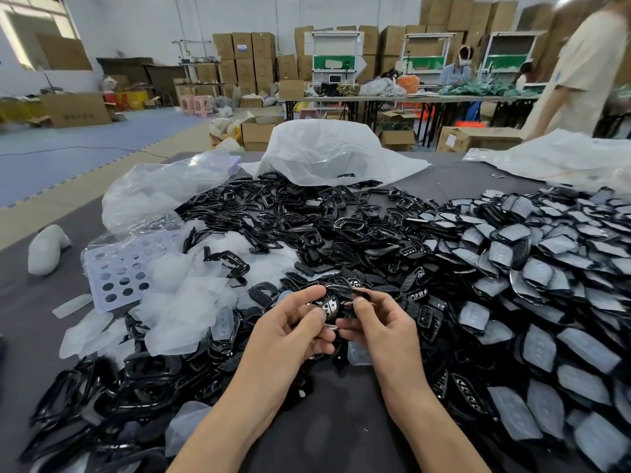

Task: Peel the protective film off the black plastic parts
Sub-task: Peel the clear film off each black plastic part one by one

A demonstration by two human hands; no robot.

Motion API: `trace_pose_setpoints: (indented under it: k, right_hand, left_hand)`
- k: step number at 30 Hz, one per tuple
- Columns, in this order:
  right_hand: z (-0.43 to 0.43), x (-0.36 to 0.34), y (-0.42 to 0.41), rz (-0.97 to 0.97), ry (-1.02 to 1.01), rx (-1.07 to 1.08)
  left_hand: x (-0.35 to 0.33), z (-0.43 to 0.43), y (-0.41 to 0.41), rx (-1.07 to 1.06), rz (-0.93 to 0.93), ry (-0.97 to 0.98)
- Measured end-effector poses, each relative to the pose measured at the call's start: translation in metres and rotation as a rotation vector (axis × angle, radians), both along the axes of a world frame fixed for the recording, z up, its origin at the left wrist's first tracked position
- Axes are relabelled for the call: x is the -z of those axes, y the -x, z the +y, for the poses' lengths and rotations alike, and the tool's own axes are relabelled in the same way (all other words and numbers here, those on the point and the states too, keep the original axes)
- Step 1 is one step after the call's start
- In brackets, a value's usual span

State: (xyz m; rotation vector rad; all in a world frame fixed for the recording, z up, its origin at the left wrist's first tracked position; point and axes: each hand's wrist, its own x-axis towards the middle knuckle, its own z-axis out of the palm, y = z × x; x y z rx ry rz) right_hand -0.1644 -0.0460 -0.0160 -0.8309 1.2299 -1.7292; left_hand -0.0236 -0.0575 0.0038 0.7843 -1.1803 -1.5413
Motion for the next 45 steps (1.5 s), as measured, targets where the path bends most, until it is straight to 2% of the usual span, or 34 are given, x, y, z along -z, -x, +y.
trace_pose_setpoints:
  k: [4, 11, 15, 18, 21, 29, 32, 36, 41, 45]
  right_hand:
    - [0.001, -0.001, 0.000, -0.003, -0.001, -0.003]
    - [0.001, 0.000, -0.002, -0.016, -0.001, -0.003]
    - [0.001, -0.001, -0.004, -0.036, 0.002, -0.008]
    - [0.002, -0.003, -0.006, -0.042, 0.012, -0.029]
    - [0.005, -0.005, -0.009, -0.035, 0.029, -0.093]
    - [0.011, -0.012, -0.011, -0.026, 0.067, -0.242]
    - [0.012, -0.013, -0.009, -0.007, 0.077, -0.254]
    - [0.014, -0.012, -0.008, 0.082, 0.082, -0.260]
    - [0.013, -0.013, -0.003, 0.154, 0.088, -0.248]
    - [0.011, -0.007, -0.001, 0.173, 0.059, -0.255]
  left_hand:
    - [0.000, 0.000, 0.000, 0.003, -0.020, 0.002]
    - [0.004, -0.003, -0.003, -0.018, -0.196, 0.015]
    - [0.002, -0.003, -0.001, -0.157, -0.180, 0.049]
    - [0.002, -0.003, -0.003, -0.283, -0.260, 0.148]
    - [0.004, -0.004, -0.005, -0.373, -0.353, 0.168]
    - [0.000, -0.004, -0.008, -0.256, -0.276, 0.159]
    - [-0.001, -0.002, -0.009, -0.200, -0.369, 0.227]
    - [0.002, -0.001, -0.008, -0.255, -0.486, 0.330]
    - [0.002, -0.004, -0.011, -0.223, -0.475, 0.320]
    - [0.005, -0.004, -0.011, -0.266, -0.545, 0.368]
